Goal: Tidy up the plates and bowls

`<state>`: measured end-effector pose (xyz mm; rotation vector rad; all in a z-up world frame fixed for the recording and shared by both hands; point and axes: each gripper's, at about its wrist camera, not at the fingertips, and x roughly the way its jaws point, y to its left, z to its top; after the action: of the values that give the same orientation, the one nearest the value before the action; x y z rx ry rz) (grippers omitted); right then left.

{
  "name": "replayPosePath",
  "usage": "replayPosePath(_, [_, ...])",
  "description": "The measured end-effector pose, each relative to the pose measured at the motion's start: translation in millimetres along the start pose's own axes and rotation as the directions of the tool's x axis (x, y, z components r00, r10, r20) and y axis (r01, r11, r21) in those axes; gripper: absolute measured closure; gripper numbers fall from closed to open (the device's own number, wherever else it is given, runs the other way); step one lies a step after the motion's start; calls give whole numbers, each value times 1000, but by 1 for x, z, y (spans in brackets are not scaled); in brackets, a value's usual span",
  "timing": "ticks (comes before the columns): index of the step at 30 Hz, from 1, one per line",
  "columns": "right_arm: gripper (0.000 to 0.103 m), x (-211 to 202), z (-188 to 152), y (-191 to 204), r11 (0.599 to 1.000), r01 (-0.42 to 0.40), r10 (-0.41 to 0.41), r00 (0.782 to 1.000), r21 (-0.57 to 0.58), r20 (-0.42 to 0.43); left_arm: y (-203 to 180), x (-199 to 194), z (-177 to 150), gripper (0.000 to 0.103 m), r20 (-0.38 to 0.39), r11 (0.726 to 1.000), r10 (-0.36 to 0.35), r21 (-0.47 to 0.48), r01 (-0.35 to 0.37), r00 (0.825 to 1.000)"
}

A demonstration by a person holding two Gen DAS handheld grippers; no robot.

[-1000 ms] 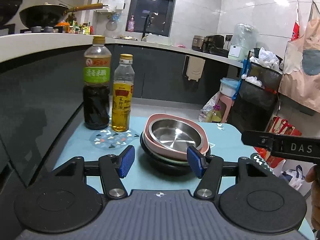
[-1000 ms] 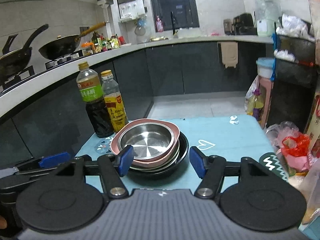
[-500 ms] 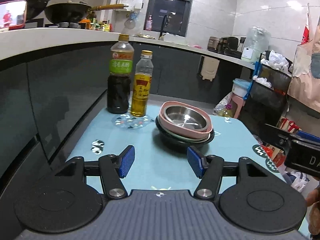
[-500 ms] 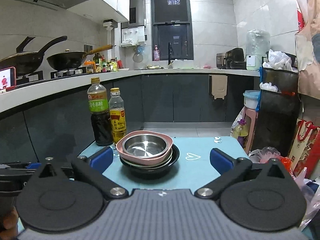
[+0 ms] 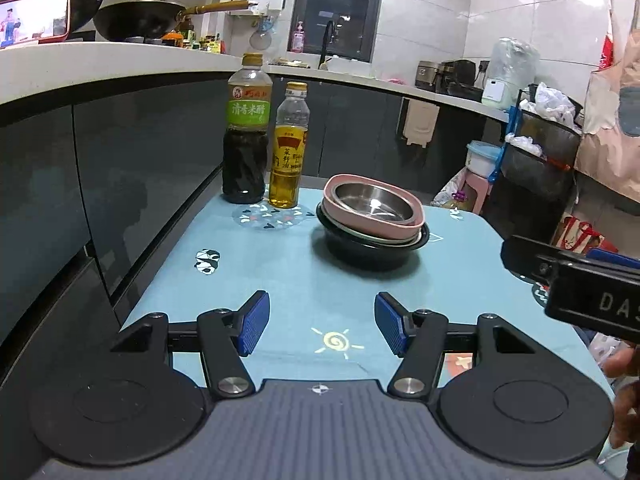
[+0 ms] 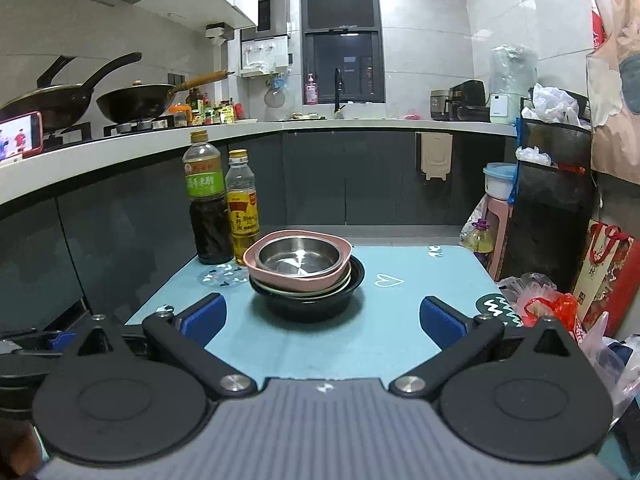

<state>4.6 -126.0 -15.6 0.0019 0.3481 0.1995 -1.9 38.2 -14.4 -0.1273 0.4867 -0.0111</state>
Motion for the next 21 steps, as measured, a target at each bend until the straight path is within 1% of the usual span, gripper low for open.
replayPosePath(4, [47, -4, -1, -2, 1000, 18, -18, 1000, 12, -8, -2, -7, -2, 47, 5, 1000, -2, 17, 1, 1000])
replayPosePath(6, [47, -6, -1, -3, 999, 32, -31, 1000, 19, -2, -1, -11, -3, 47, 11, 1000, -9, 9, 9, 1000])
replayPosePath(8, [47, -10, 0, -3, 999, 25, -26, 1000, 26, 12, 0, -12, -3, 47, 11, 1000, -11, 2, 11, 1000])
replayPosePath(12, [47, -11, -1, -4, 999, 12, -13, 1000, 39, 8, -1, -14, -4, 47, 18, 1000, -10, 12, 10, 1000])
replayPosePath(16, [47, -8, -2, -4, 999, 17, -17, 1000, 40, -1, -1, -12, -5, 47, 5, 999, -1, 32, 1, 1000])
replayPosePath(19, [47, -5, -3, -3, 999, 21, -20, 1000, 42, -18, 1, -7, -5, 47, -17, 1000, 8, 23, -8, 1000])
replayPosePath(21, [47, -5, -4, -2, 999, 23, -22, 1000, 41, -19, 2, -7, -6, 47, -19, 1000, 6, 19, -6, 1000])
